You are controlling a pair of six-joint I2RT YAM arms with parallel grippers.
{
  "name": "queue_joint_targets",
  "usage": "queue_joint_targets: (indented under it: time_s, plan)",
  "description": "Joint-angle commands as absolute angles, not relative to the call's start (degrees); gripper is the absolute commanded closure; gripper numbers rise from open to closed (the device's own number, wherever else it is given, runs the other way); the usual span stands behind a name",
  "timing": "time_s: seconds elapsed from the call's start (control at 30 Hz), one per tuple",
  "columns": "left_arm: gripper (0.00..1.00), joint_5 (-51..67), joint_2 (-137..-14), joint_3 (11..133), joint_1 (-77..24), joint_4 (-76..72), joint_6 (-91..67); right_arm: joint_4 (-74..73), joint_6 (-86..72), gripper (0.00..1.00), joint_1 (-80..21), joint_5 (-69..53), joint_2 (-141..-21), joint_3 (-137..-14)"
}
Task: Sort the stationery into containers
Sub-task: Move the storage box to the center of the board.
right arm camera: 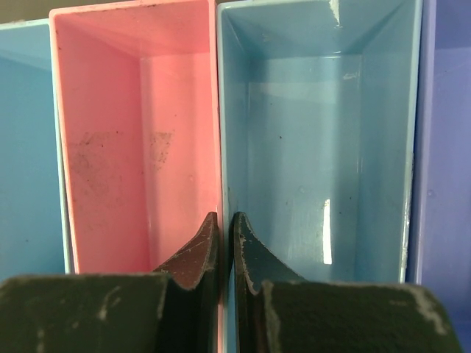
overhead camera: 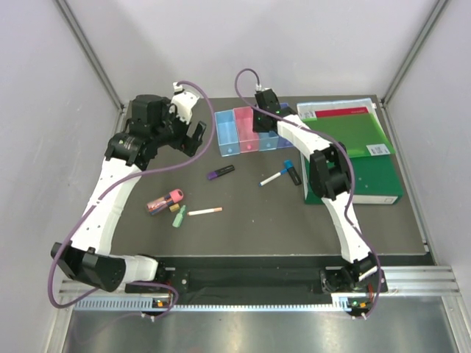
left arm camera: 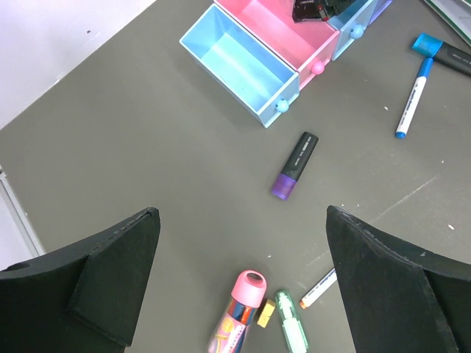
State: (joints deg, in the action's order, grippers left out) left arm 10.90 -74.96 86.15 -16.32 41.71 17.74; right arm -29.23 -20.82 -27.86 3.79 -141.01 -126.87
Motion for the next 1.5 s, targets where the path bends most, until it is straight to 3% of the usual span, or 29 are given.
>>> queue_joint_targets:
  time_s: [0.0, 0.33, 0.47, 0.53, 0.67, 0.77, 1.2, 1.37, 1.47]
  plan:
    - [0.01, 11.43, -72.42, 86.40, -16.26, 41.40, 19.07, -29.27, -26.28, 1.00, -30.76, -0.18, -143.79, -127.71]
    - [0.01, 12.30, -70.40, 83.94, -16.26, 40.87, 19.34, -28.21, -28.04, 1.00, -34.89, -0.18, -143.70, -128.94]
    - [0.01, 12.74, -69.79, 83.67, -16.26, 41.13, 19.07, -28.04, -26.72, 0.77, -34.89, 1.30, -142.91, -128.23]
    - [0.01, 12.75, -69.52, 83.15, -16.26, 41.05, 18.99, -27.95, -26.19, 0.71, -34.72, 1.49, -142.21, -127.53]
    - [0.01, 13.18, -69.17, 83.06, -16.17, 41.40, 18.46, -27.95, -25.14, 0.47, -34.54, 3.07, -140.28, -126.83]
    - [0.01, 13.45, -69.00, 83.41, -16.26, 41.66, 18.54, -27.60, -23.91, 0.36, -34.19, 3.08, -138.44, -126.74]
    - [0.01, 13.98, -67.50, 83.15, -16.26, 41.05, 18.81, -26.54, -9.51, 0.24, -32.08, 2.99, -122.36, -120.77]
    - [0.01, 12.22, -66.53, 82.70, -16.26, 42.45, 22.67, -32.94, 11.83, 0.14, -31.38, -4.19, -113.06, -116.03]
    - [0.01, 10.29, -66.10, 83.76, -16.26, 43.76, 24.96, -39.54, 22.47, 0.17, -29.54, -6.31, -106.39, -109.62]
